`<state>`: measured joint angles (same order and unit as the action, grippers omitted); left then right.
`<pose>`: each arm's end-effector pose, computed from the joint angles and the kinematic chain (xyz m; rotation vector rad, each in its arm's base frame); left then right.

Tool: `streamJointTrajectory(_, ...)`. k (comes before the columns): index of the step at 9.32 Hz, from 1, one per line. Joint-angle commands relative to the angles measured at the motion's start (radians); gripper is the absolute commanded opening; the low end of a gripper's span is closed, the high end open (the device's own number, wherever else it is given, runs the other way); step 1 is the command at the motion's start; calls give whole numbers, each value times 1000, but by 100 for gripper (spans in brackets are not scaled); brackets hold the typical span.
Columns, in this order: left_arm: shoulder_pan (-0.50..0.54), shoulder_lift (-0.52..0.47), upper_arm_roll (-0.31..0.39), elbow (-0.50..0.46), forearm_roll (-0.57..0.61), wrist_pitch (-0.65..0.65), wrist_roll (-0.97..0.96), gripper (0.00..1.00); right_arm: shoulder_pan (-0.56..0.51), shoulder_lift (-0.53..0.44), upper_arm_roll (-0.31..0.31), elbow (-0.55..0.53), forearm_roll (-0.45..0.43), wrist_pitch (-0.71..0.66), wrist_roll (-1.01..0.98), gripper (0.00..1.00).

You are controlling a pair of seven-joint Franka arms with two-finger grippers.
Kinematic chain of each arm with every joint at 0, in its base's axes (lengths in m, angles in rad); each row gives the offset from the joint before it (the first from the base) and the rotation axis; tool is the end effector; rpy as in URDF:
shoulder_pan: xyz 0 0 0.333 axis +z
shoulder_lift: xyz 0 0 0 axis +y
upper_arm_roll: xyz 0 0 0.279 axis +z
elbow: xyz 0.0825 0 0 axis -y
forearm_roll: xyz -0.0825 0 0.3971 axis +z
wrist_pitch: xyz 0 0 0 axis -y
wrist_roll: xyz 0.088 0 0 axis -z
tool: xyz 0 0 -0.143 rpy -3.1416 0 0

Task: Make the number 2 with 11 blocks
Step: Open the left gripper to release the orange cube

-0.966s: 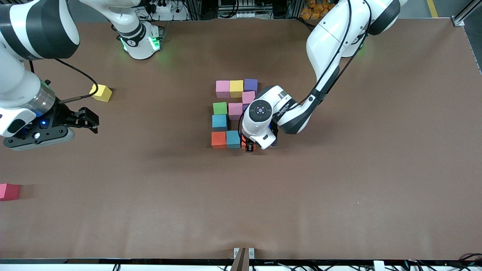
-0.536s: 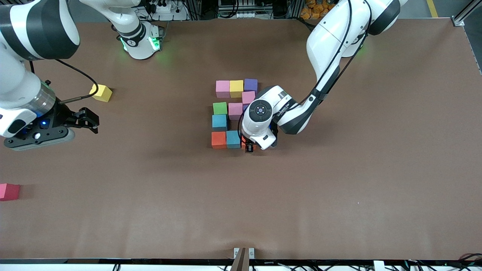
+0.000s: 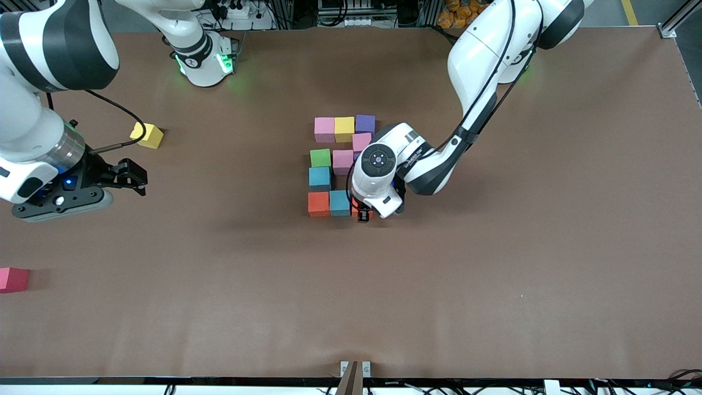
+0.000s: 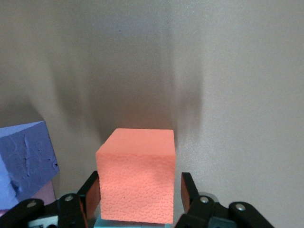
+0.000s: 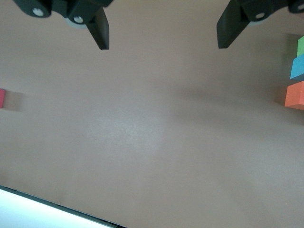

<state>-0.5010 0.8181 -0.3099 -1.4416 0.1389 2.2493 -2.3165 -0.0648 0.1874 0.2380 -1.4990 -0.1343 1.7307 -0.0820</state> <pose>0.5139 -0.4919 0.1514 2.2566 2.1353 -0.1774 0.6256 0.0825 0.4924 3.0262 0.4083 0.0819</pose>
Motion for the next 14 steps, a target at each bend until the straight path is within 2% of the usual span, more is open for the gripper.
streamJointTrajectory(1, -7, -31, 3, -2, 22, -49, -11, 74, -6, 14, 12, 28, -15, -13, 7, 100)
streamJointTrajectory(5, 5, -60, -3, -2, 21, -76, -11, 74, -10, 14, 12, 28, -15, -11, 5, 100)
streamJointTrajectory(8, 13, -126, 8, -3, 25, -125, 14, 74, -12, 15, 12, 29, -15, -11, 4, 100)
streamJointTrajectory(11, 108, -172, 8, -3, 79, -162, 112, 74, -12, 14, 12, 29, -18, -11, 2, 100)
streamJointTrajectory(14, 231, -232, 8, -3, 125, -229, 296, 74, -15, 14, 12, 29, -16, -16, -1, 100)
